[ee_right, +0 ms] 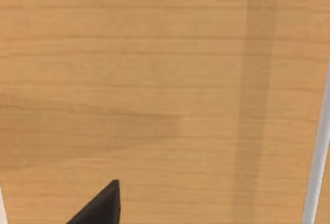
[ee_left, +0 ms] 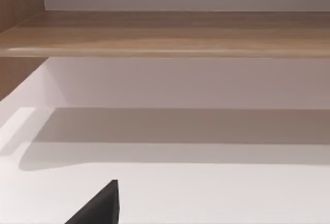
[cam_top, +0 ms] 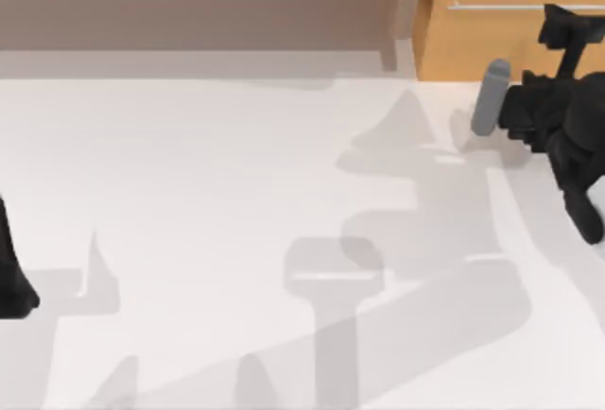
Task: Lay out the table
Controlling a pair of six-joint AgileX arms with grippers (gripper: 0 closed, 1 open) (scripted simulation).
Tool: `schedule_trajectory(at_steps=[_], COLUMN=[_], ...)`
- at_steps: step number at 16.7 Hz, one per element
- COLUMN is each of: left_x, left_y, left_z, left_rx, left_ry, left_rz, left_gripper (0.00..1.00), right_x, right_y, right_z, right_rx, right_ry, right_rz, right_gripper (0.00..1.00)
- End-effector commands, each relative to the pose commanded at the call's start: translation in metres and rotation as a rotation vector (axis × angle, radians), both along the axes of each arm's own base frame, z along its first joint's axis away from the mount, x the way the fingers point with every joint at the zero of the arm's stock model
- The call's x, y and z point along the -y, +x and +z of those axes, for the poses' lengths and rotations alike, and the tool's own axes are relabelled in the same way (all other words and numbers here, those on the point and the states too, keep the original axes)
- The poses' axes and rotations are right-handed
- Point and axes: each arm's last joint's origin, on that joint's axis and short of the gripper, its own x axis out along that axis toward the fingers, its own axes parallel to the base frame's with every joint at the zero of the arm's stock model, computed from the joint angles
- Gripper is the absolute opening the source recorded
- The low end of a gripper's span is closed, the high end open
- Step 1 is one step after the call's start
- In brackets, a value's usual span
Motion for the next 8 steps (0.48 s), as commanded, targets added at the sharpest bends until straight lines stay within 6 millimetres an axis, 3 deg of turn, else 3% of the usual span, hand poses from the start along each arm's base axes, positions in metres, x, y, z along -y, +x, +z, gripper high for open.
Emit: schedule_trajectory(at_steps=[2,4,8], left_x=[0.000,0.000,0.000], left_y=[0.000,0.000,0.000], left_z=[0.000,0.000,0.000], left_rx=[0.000,0.000,0.000], left_ry=[0.000,0.000,0.000], left_rz=[0.000,0.000,0.000], left_gripper=[1.00,1.00,1.00], right_x=[-0.003,-0.017,-0.080], right_y=[-0.001,-0.004,-0.026], right_z=[0.001,0.002,0.002], right_rx=[0.001,-0.002,-0.045], right_ry=[0.009,0.053,0.235], right_rz=[0.005,0.039,0.189], right_gripper=[1.00,1.00,1.00])
